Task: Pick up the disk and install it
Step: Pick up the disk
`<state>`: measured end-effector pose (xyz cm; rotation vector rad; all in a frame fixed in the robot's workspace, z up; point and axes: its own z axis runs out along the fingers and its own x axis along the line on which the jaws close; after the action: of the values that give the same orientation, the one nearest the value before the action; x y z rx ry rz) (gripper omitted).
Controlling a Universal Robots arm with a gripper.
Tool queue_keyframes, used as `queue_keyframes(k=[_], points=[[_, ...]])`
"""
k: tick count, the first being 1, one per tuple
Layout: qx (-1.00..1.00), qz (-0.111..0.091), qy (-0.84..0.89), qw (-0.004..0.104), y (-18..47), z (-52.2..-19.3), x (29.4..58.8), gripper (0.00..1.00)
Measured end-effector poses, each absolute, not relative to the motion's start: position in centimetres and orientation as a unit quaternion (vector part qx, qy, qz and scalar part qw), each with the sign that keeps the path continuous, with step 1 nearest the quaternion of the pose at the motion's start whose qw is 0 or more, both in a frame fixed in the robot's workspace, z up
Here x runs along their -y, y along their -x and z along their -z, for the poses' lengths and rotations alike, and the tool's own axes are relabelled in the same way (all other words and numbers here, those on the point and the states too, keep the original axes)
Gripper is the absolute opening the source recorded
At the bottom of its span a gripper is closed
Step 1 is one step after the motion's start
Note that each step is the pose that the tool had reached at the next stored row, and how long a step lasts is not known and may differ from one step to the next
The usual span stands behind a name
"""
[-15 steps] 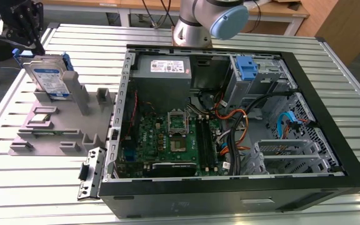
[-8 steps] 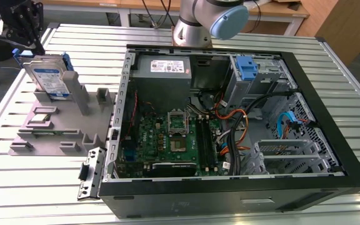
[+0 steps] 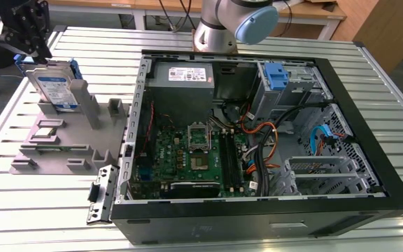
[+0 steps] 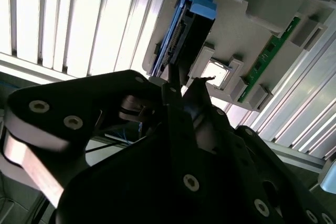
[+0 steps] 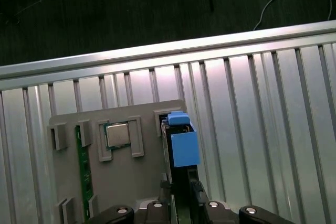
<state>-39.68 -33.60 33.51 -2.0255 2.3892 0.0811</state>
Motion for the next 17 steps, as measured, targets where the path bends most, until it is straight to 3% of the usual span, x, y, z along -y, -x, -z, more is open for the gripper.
queue_keyframes(k=[3, 6, 7, 17], points=[[-0.762, -0.026, 0.647, 0.004, 39.68, -33.51, 33.60, 0.41], [-0.762, -0.026, 0.647, 0.004, 39.68, -33.51, 33.60, 0.47], [-0.762, -0.026, 0.647, 0.004, 39.68, -33.51, 33.60, 0.53], [-0.727, -0.026, 0.686, 0.003, 39.69, -33.22, 33.53, 0.53]])
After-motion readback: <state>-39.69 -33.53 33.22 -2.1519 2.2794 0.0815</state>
